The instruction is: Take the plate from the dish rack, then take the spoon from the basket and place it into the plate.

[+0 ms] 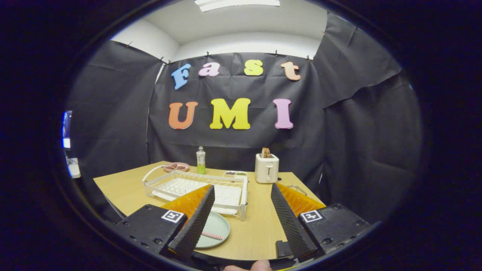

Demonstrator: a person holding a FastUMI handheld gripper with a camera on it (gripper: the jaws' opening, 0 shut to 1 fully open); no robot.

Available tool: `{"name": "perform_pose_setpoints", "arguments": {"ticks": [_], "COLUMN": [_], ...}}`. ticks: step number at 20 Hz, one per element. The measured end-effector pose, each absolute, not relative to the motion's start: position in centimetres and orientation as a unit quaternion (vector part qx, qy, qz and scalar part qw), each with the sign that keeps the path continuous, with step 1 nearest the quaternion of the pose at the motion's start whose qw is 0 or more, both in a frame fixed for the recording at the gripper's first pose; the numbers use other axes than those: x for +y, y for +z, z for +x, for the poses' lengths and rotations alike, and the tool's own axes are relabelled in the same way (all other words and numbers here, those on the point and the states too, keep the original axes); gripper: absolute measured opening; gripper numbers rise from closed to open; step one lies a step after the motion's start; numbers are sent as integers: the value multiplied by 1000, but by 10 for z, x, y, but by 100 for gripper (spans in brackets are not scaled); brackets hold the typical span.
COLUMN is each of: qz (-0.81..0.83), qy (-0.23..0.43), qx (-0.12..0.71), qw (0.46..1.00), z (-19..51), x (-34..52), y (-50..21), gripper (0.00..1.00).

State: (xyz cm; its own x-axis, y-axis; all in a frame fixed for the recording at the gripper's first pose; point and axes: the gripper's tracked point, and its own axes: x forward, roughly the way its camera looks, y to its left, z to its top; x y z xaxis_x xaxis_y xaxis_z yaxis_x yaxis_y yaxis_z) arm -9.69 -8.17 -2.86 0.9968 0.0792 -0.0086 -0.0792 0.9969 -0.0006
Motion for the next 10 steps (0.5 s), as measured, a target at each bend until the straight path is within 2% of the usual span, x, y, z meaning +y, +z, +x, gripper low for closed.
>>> {"name": "perform_pose_setpoints", "arguments": {"ticks": [10], "qz": [-15], "qy": [7], "qx": [-25], "qw": [1000], "z": [-153], "x": [-91], "y": [-24], "gripper": [99]}}
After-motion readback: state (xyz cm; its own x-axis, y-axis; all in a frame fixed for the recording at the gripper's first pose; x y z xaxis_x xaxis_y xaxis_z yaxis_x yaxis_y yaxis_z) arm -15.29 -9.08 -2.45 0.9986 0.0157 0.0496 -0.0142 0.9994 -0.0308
